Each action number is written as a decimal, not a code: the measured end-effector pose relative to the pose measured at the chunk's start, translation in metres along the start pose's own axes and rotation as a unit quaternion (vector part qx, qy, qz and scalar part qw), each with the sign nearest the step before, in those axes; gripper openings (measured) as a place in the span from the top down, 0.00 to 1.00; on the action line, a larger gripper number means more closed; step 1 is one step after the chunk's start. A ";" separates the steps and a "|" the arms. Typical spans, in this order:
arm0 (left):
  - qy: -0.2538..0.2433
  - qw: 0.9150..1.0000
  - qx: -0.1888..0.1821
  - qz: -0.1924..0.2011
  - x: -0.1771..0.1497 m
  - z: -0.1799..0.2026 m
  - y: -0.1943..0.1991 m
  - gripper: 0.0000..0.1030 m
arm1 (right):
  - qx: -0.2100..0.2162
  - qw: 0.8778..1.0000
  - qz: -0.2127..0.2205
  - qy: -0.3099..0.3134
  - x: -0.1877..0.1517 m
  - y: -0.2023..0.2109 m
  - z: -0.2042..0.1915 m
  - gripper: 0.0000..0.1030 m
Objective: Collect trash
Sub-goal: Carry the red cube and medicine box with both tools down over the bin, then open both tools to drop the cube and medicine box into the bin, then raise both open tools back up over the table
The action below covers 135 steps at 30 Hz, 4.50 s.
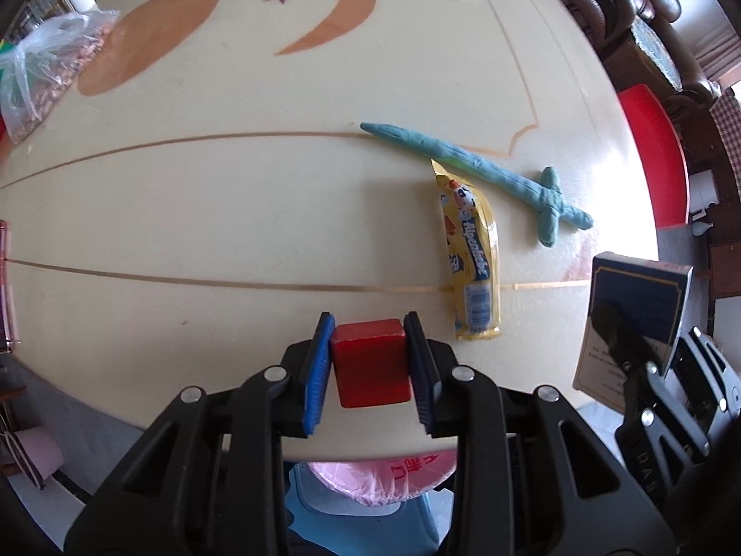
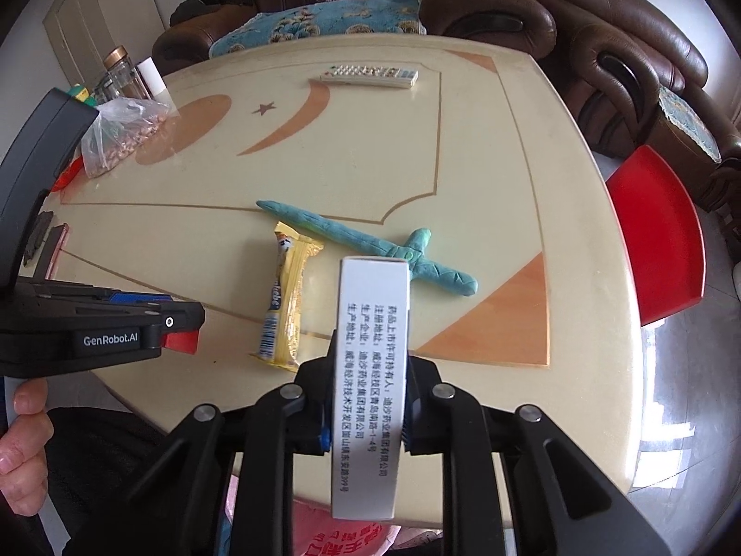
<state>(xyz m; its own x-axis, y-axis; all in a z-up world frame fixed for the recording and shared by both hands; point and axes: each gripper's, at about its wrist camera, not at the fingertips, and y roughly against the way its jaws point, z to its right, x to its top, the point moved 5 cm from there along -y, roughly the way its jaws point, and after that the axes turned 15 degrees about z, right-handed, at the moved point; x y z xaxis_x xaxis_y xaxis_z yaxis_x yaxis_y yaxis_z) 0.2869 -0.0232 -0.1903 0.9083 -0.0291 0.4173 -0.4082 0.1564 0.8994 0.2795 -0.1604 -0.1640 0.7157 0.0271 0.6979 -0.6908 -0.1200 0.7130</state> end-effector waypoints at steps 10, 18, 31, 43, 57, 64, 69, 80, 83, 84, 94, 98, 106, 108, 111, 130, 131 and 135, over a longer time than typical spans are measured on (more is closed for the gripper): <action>-0.048 0.995 0.008 0.087 -0.018 -0.004 0.071 0.70 | 0.001 0.999 0.035 0.017 -0.001 0.054 -0.021 0.80; -0.083 0.987 0.000 0.134 -0.042 0.007 0.109 0.70 | 0.011 0.998 0.058 0.027 -0.016 0.098 -0.040 0.80; -0.113 0.981 -0.035 0.153 -0.107 0.017 0.121 0.70 | 0.014 0.998 0.049 0.025 -0.079 0.136 -0.051 0.80; -0.125 0.983 -0.059 0.123 -0.159 0.018 0.079 0.70 | 0.026 1.000 0.007 -0.005 -0.138 0.117 -0.055 0.80; -0.133 0.988 -0.068 0.040 -0.202 0.023 -0.006 0.70 | 0.033 0.994 -0.091 -0.045 -0.211 0.044 -0.041 0.80; -0.122 0.990 -0.062 -0.014 -0.216 0.017 -0.052 0.70 | 0.037 0.988 -0.141 -0.056 -0.241 -0.001 -0.040 0.80; -0.118 0.991 -0.054 -0.038 -0.224 0.014 -0.072 0.70 | 0.039 0.983 -0.170 -0.058 -0.260 -0.024 -0.034 0.80; -0.118 0.988 -0.051 -0.081 -0.234 0.014 -0.108 0.70 | 0.046 0.974 -0.216 -0.058 -0.289 -0.062 -0.030 0.80; -0.111 0.988 -0.055 -0.095 -0.235 0.013 -0.119 0.70 | 0.050 0.972 -0.222 -0.060 -0.292 -0.068 -0.029 0.80; -0.108 0.988 -0.056 -0.097 -0.236 0.012 -0.122 0.70 | 0.051 0.971 -0.223 -0.061 -0.292 -0.069 -0.029 0.80; -0.100 0.988 -0.040 -0.111 -0.234 0.006 -0.134 0.58 | 0.050 0.970 -0.233 -0.047 -0.298 -0.079 -0.030 0.76; -0.090 0.989 -0.042 -0.113 -0.231 0.004 -0.135 0.49 | 0.052 0.971 -0.230 -0.050 -0.299 -0.078 -0.031 0.44; -0.091 0.990 -0.035 -0.105 -0.229 0.005 -0.133 0.48 | 0.045 0.971 -0.227 -0.051 -0.297 -0.078 -0.028 0.43; -0.088 0.990 -0.036 -0.105 -0.229 0.004 -0.133 0.48 | 0.044 0.971 -0.227 -0.054 -0.297 -0.078 -0.027 0.43; -0.088 0.990 -0.036 -0.104 -0.229 0.004 -0.132 0.47 | 0.044 0.971 -0.227 -0.055 -0.297 -0.077 -0.027 0.43; -0.122 0.990 -0.017 -0.067 -0.224 0.003 -0.090 0.47 | 0.043 0.978 -0.204 -0.031 -0.287 -0.053 -0.029 0.43; -0.124 0.990 -0.017 -0.064 -0.222 0.003 -0.083 0.47 | 0.045 0.979 -0.195 -0.027 -0.281 -0.046 -0.029 0.43; -0.130 0.989 -0.029 -0.058 -0.202 0.005 -0.037 0.47 | 0.056 0.987 -0.153 0.009 -0.246 -0.002 -0.034 0.43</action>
<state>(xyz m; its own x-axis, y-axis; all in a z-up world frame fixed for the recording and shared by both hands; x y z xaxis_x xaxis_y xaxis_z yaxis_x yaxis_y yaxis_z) 0.1179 -0.0281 -0.3075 0.8911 -0.3026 0.3381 -0.2901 0.1929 0.9374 0.1014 -0.1334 -0.3344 0.8862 0.0958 0.4532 -0.4266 -0.2127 0.8791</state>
